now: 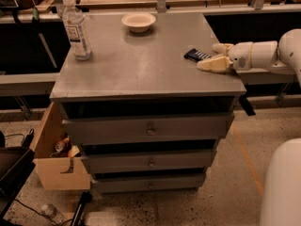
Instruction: Move rxbar blueberry near blue plastic bottle
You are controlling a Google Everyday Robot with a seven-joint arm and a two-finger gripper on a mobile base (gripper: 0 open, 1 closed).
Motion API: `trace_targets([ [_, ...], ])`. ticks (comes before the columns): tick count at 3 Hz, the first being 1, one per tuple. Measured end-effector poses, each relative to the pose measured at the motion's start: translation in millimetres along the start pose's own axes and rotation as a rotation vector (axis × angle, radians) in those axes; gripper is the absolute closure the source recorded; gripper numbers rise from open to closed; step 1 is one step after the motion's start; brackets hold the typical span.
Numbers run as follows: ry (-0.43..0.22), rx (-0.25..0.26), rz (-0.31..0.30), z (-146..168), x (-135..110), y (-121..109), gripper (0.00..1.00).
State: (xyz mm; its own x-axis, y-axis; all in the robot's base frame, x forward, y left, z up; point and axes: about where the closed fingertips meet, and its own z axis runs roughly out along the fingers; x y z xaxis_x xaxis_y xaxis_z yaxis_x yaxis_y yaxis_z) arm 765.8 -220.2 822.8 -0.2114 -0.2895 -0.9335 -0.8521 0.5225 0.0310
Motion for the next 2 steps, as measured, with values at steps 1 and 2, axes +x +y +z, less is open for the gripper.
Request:
trace_targets([
  [1,0.0,0.0,0.0,-1.7,-4.7,0.2,0.88],
  [2,0.0,-0.001,0.0,-2.1,-6.6,0.3,1.0],
])
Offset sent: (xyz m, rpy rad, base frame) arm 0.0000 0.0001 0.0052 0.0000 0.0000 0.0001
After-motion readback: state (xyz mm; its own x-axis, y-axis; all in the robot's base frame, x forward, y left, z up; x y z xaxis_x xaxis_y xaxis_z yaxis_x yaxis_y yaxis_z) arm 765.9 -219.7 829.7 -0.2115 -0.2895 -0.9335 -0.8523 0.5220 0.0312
